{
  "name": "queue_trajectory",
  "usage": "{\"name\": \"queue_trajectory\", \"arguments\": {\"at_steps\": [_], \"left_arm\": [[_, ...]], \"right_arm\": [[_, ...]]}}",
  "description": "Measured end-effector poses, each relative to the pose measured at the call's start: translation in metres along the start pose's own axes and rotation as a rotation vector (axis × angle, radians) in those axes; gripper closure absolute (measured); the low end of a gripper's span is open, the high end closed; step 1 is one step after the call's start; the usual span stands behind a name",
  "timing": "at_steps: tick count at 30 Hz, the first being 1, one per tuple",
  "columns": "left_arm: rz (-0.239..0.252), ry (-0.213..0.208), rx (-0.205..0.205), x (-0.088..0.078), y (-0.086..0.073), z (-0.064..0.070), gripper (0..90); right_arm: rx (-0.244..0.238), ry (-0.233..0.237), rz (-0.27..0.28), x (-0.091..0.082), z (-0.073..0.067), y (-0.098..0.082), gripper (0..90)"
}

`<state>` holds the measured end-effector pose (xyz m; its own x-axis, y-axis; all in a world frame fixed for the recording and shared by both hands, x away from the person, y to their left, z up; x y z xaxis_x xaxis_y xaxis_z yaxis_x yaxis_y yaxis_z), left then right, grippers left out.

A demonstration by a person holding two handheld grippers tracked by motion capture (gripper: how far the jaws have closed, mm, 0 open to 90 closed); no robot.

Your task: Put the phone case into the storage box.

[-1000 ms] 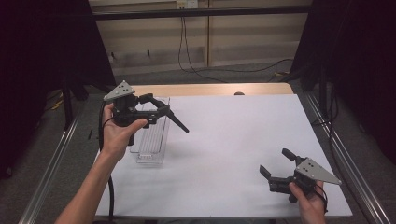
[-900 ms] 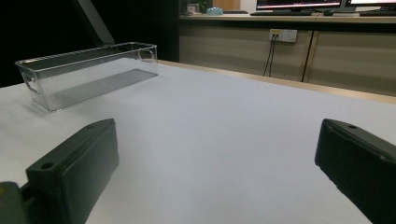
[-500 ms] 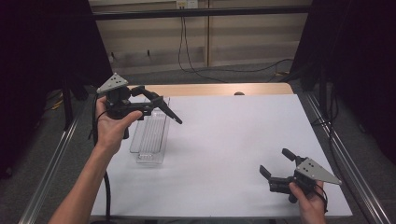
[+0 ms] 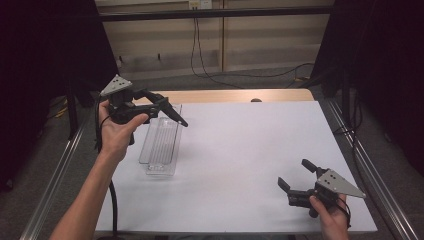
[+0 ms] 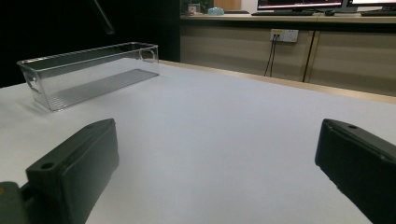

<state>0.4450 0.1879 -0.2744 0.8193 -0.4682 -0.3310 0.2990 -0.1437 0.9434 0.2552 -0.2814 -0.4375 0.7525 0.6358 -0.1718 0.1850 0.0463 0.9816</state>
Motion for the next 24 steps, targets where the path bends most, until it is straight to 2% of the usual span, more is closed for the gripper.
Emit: {"name": "queue_trajectory", "arguments": {"at_steps": [24], "left_arm": [[-0.012,0.134,-0.053,0.016,0.002,-0.021,14.1]], "right_arm": [[0.001,0.007,-0.002,0.000,0.000,0.000,0.0]]}}
Point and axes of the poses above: each handheld gripper's, and its own axes: x roughly forward along the jaws, y roughly out of its top, z roughly to its right, the point moved 1 cm from there along x, roughly forward along the jaws, and after that the axes turned 11 degrees about y, right-handed, at the moved point
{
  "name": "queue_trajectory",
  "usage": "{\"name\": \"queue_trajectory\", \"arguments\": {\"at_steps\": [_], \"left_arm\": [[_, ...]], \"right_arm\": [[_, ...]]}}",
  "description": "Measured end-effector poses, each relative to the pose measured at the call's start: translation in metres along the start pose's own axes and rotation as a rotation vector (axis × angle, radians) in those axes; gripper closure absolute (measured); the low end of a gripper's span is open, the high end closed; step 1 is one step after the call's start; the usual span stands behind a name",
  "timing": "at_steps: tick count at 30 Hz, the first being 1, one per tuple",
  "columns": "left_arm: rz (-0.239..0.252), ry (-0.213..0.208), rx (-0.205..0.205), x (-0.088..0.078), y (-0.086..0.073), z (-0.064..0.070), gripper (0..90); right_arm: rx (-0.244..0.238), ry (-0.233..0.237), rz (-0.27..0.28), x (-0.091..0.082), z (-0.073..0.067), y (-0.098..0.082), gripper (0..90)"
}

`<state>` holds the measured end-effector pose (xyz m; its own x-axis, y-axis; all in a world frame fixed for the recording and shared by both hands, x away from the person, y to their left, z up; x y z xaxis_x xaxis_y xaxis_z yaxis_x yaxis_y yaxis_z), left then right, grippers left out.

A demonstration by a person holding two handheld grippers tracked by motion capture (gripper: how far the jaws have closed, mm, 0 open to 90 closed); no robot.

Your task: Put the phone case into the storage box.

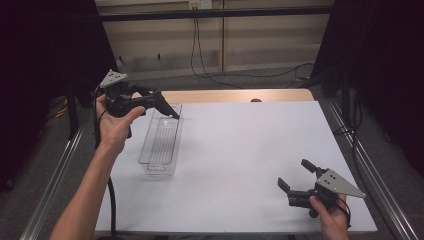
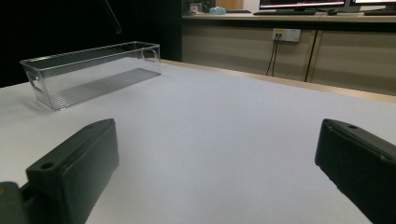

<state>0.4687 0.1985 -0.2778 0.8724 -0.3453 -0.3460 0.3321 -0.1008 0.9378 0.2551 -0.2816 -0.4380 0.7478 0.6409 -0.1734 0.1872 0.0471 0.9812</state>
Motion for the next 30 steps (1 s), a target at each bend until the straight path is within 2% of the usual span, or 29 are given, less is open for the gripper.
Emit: {"name": "queue_trajectory", "arguments": {"at_steps": [6,16,30], "left_arm": [[-0.007,0.031,-0.024,0.006,-0.002,-0.007,14.1],[-0.031,0.062,-0.022,0.015,-0.003,-0.014,14.1],[-0.049,0.100,-0.011,0.034,-0.003,-0.005,14.2]], "right_arm": [[0.002,0.002,0.000,0.000,0.000,0.000,0.0],[0.003,0.004,-0.001,0.000,0.000,0.000,0.0],[0.006,0.005,-0.001,0.000,0.000,0.000,0.0]]}}
Point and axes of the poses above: each handheld gripper's, and its own axes: x roughly forward along the jaws, y roughly out of its top, z roughly to its right, the point moved 1 cm from there along x, roughly forward along the jaws, and after that the axes turned 11 degrees about y, right-handed, at the moved point
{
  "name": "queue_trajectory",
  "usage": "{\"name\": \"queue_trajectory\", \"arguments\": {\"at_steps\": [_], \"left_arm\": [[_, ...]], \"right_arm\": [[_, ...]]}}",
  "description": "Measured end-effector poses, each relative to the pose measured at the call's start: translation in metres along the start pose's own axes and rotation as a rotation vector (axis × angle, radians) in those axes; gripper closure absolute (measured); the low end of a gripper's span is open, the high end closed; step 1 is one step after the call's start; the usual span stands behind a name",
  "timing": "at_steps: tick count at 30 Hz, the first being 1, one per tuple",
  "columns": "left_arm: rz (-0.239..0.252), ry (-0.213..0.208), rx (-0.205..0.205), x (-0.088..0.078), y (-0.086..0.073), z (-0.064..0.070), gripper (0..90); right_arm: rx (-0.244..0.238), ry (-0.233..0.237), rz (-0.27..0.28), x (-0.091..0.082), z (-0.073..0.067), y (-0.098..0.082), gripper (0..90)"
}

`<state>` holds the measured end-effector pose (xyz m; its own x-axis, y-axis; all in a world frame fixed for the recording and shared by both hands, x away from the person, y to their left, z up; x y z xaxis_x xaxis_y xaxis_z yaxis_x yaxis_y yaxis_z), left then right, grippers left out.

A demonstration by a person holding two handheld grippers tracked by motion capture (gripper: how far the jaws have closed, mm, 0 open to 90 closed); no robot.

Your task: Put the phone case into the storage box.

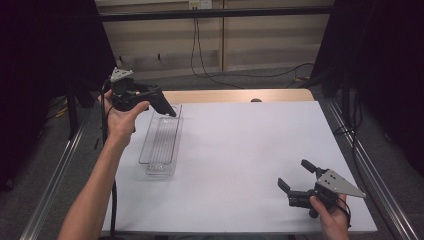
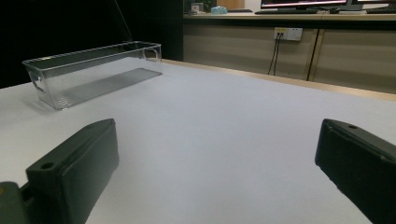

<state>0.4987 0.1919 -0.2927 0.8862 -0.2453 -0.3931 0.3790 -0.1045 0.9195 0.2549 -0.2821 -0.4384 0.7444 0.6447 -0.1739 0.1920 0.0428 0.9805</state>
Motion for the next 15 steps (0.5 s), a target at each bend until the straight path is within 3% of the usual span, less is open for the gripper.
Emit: {"name": "queue_trajectory", "arguments": {"at_steps": [15], "left_arm": [[-0.023,0.050,0.004,0.026,-0.005,0.006,14.2]], "right_arm": [[0.002,0.006,-0.004,0.000,0.000,-0.001,0.0]]}}
Point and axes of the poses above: each handheld gripper's, and its own axes: x roughly forward along the jaws, y roughly out of its top, z roughly to its right, the point moved 1 cm from there along x, roughly forward along the jaws, and after that the axes turned 11 degrees about y, right-handed, at the moved point
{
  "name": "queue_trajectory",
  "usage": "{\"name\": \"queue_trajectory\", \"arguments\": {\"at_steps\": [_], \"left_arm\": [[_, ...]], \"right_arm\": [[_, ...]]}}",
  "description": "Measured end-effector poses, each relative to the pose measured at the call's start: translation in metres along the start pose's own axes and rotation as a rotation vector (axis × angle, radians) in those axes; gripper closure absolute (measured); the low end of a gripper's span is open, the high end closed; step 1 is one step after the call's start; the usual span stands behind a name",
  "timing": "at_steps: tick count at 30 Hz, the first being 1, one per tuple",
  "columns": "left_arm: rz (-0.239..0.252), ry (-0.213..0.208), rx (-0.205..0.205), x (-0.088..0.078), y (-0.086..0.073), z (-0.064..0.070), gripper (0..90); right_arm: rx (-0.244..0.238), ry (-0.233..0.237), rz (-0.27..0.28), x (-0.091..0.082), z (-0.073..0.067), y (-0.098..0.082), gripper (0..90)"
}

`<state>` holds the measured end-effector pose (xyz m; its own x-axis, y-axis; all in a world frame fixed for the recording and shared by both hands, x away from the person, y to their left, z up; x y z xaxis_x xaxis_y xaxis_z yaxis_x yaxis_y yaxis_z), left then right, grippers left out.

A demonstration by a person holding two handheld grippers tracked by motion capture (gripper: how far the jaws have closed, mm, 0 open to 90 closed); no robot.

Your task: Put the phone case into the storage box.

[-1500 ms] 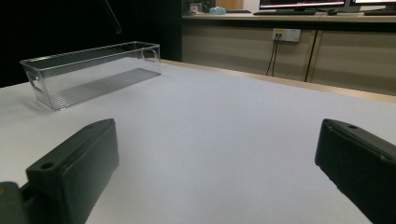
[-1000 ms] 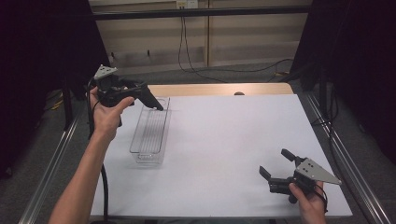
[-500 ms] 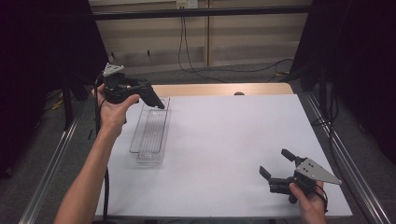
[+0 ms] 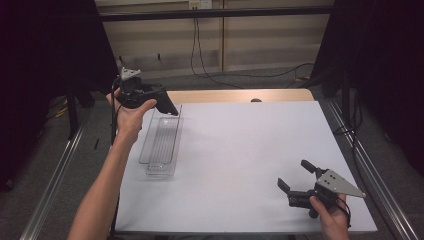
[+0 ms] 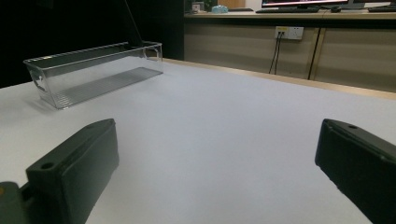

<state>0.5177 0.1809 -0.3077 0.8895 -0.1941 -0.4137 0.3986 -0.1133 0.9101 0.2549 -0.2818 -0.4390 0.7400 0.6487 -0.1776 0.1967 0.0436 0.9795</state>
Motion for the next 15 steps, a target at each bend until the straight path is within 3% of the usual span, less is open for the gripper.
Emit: {"name": "queue_trajectory", "arguments": {"at_steps": [15], "left_arm": [[-0.024,0.060,-0.003,0.019,-0.002,0.010,14.1]], "right_arm": [[0.000,0.008,-0.001,0.000,-0.001,0.000,0.0]]}}
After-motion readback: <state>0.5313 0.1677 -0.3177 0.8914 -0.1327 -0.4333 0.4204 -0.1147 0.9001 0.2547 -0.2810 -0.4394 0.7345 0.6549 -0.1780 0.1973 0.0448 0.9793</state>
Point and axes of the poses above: each handheld gripper's, and its own axes: x roughly forward along the jaws, y roughly out of its top, z roughly to its right, the point moved 1 cm from there along x, roughly forward along the jaws, and after that the axes turned 11 degrees about y, right-handed, at the moved point
